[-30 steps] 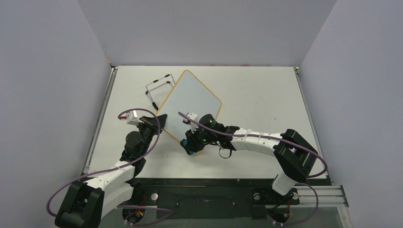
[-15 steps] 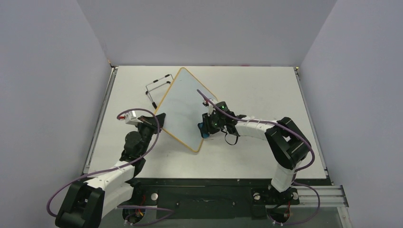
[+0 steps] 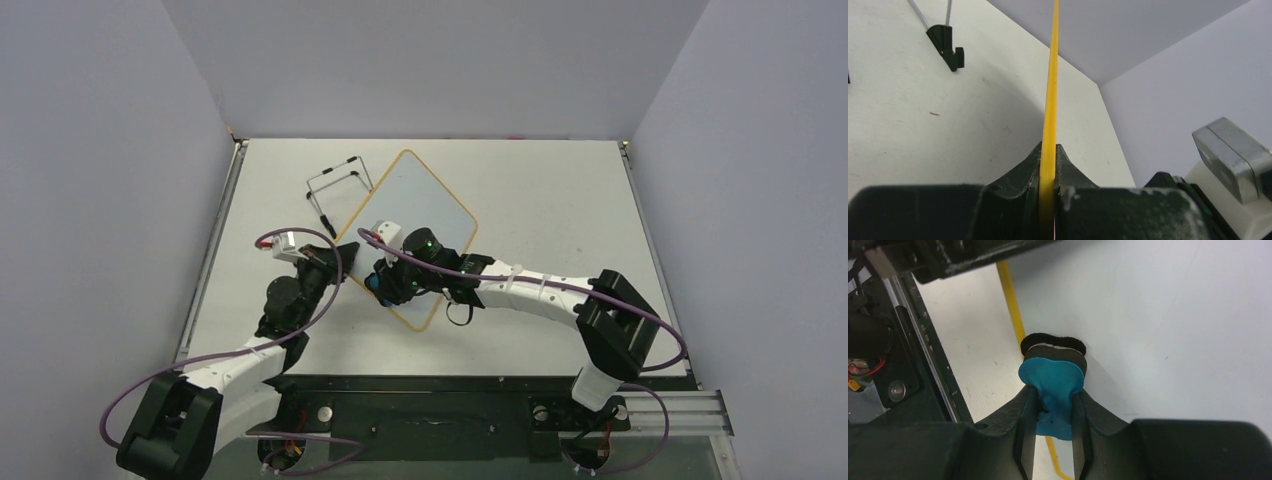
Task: Erase the whiteboard
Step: Erase the whiteboard at the center of the board.
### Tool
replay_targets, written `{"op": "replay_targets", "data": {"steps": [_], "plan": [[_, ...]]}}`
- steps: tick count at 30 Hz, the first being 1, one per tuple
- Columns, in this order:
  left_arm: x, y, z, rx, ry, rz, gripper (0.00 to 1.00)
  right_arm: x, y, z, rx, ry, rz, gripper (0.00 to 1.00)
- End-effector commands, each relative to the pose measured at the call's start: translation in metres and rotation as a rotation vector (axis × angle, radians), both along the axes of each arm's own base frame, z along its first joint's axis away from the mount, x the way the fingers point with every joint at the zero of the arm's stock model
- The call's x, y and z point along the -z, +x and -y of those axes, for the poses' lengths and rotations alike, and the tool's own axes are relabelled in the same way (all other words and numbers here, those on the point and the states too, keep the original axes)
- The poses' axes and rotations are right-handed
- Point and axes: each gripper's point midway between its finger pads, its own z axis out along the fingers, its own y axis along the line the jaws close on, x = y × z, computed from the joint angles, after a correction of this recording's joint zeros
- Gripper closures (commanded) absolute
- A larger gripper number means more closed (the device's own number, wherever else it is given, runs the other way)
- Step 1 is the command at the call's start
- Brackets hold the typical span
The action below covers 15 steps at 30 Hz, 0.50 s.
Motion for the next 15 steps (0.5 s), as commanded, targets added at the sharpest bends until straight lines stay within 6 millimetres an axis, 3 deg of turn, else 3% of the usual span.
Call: {"op": "replay_targets", "data": {"steps": [1,5,8,11,15], "plan": [[-0.101,-0.02,0.021,0.144,-0.186,0.263,1.0,-0.032,0.022,0.003,-0.012,0.053,0.051,1.0],[-0.106,-0.024,0.031,0.21,-0.191,0.269,1.0,-0.031,0.029,0.015,-0.095,-0.021,0.091,1.0],[-0.105,-0.026,0.04,0.263,-0.206,0.257,1.0,-0.015,0.046,0.027,-0.062,-0.088,0.11,1.0],[-0.106,-0.028,0.047,0.307,-0.21,0.256,1.0,-0.009,0.083,0.051,0.087,-0.142,0.136,1.0],[-0.106,-0.032,0.058,0.361,-0.204,0.253,1.0,-0.004,0.139,0.101,0.335,-0.189,0.132,1.0]]}}
